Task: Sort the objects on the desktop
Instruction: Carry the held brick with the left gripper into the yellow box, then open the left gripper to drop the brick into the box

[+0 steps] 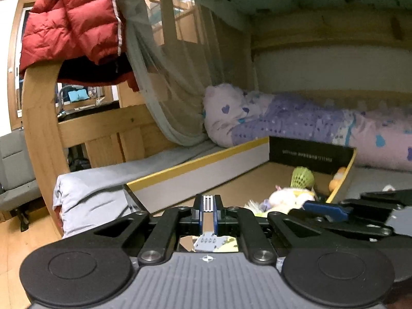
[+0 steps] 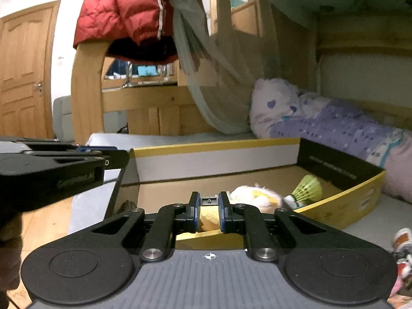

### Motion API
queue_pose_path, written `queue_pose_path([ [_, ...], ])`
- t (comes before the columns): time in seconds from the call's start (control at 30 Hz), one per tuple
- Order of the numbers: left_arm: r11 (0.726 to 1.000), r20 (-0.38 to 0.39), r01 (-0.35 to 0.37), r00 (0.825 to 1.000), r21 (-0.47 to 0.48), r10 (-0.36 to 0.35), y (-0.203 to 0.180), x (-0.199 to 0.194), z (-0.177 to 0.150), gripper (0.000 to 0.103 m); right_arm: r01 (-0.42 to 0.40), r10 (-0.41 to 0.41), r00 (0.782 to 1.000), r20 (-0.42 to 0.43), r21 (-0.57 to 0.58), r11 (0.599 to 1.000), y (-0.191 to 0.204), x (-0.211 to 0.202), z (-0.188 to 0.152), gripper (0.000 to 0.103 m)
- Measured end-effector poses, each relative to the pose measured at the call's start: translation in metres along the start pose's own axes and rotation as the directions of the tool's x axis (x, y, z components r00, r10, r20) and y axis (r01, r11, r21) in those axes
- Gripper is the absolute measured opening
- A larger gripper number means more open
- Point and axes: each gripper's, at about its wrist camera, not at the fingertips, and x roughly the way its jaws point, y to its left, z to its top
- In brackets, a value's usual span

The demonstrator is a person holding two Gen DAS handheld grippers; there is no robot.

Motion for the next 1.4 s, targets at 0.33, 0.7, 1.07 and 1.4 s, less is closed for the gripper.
queue_pose_path([
  [0.33, 1.0, -0.047, -0.003, 0.999, -0.002, 0.003, -0.01, 0.009, -0.004, 0.008, -0.03, 0.029, 0.999, -0.029, -0.029, 0.999, 0.004, 0.019, -0.006, 0.016],
  [0.7, 0.995, -0.132, -0.006, 0.991, -0.1, -0.008, 0.003, 0.02, -0.005, 0.035, -0.043, 0.041, 0.999, -0.021, -0.114, 0.993, 0.02, 0.017, -0.014, 0.035],
  [1.07, 0.996, -0.129, 0.021, 0.991, -0.091, -0.033, -0.006, 0.013, -0.002, 0.035, -0.039, 0.039, 0.999, -0.002, -0.069, 0.997, 0.011, 0.007, -0.02, 0.038],
  [1.4, 0.992, -0.09, 0.106, 0.99, -0.066, -0.112, -0.034, -0.003, 0.005, 0.035, -0.01, 0.01, 1.0, 0.014, -0.027, 1.0, -0.009, -0.029, -0.038, 0.038],
])
